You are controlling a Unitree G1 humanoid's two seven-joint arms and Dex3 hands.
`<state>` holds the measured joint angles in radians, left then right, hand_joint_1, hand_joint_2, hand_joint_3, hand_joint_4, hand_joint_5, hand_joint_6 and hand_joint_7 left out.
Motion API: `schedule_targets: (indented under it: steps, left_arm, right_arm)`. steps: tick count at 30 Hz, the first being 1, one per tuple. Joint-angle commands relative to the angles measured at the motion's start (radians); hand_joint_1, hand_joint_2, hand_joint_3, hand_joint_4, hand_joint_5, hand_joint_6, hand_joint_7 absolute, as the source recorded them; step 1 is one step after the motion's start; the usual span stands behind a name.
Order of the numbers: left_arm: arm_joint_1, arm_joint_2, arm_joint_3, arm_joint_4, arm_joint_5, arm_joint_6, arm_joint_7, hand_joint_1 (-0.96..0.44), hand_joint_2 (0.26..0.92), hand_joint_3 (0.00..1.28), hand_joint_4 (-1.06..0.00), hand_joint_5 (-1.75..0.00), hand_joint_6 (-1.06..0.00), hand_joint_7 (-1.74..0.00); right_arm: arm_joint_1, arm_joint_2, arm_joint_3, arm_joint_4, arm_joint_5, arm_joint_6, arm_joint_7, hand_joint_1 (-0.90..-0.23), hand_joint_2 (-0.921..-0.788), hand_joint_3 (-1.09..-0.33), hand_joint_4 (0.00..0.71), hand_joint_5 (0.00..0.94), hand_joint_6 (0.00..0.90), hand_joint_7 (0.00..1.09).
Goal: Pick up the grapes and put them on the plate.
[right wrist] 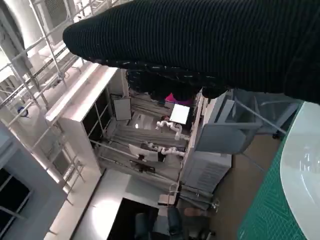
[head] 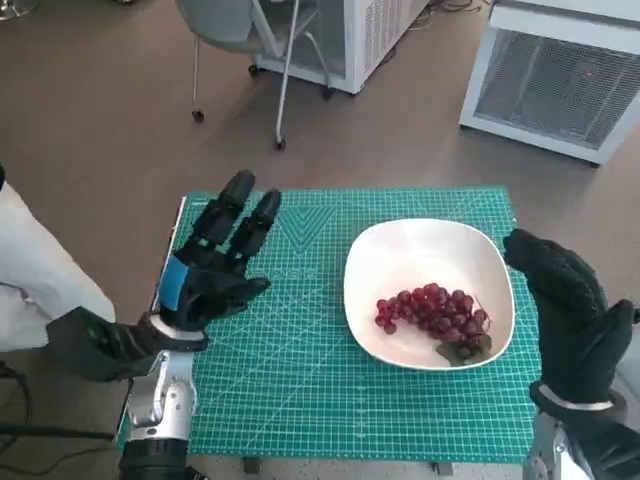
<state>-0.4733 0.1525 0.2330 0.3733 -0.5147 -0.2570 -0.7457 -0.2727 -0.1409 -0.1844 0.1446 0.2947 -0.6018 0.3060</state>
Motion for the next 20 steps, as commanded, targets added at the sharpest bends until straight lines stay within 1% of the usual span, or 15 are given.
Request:
schedule_targets:
  steps: [1, 20]
  left_arm:
    - [0.019, 0.002, -0.007, -0.016, 0.009, 0.006, 0.004, -0.34, 0.921, 0.10, -0.15, -0.02, -0.20, -0.03]
    - [0.028, 0.018, -0.008, -0.009, 0.048, -0.015, 0.018, -0.34, 0.921, 0.10, -0.19, -0.02, -0.22, -0.04]
  right_arm:
    - [0.004, -0.006, -0.002, 0.013, 0.008, 0.015, 0.010, -0.492, -0.921, -0.533, 0.557, 0.000, 0.201, 0.66]
    - [-0.001, -0.006, 0.003, 0.012, 0.012, 0.021, 0.010, -0.489, -0.921, -0.533, 0.557, 0.000, 0.200, 0.67]
